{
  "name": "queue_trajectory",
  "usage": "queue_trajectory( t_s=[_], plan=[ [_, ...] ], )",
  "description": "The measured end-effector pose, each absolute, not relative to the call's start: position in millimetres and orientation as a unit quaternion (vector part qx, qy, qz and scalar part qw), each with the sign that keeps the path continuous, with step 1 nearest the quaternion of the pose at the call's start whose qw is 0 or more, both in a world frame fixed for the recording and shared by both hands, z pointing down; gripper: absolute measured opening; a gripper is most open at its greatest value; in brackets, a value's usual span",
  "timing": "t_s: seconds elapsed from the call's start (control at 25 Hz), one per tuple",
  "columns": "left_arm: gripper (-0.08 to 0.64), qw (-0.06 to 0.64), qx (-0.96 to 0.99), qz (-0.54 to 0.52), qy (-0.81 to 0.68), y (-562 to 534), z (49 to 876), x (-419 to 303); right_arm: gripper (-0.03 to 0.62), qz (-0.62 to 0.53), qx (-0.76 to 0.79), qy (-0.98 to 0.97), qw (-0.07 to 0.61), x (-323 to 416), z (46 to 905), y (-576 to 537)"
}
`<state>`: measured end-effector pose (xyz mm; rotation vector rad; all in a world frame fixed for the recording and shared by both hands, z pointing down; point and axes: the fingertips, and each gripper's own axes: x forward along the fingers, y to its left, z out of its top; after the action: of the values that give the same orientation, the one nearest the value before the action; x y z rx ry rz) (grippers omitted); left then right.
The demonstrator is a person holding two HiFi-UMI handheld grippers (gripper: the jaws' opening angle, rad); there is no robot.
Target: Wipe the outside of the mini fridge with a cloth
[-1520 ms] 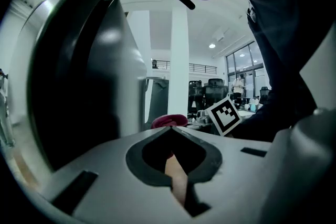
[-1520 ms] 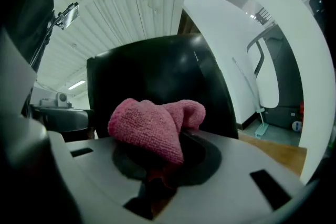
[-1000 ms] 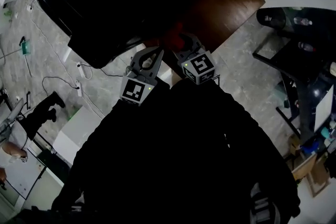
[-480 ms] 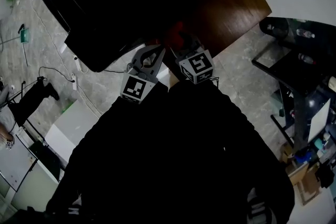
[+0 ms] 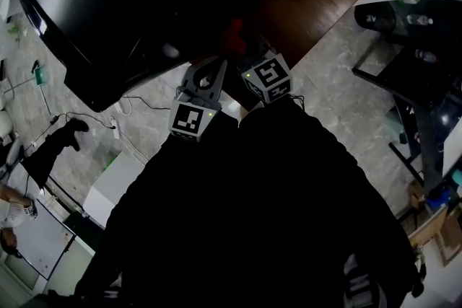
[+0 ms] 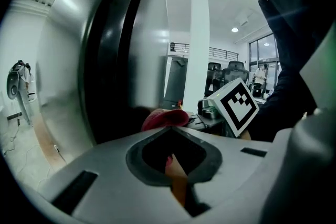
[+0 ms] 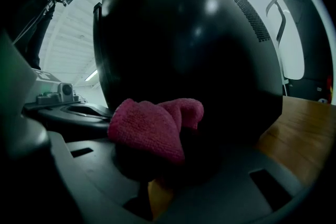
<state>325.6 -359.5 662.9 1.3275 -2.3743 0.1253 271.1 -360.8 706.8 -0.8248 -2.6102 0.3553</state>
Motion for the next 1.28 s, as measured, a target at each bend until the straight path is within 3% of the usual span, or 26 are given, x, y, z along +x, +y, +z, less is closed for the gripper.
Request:
queue_trajectory(
  t_s=[1.28],
  plan=[
    [0.002, 0.195, 0.510, 0.065, -0.835, -511, 675, 249, 0.087, 0.099, -0.207, -0.957, 0.177, 185, 727, -528]
  ],
)
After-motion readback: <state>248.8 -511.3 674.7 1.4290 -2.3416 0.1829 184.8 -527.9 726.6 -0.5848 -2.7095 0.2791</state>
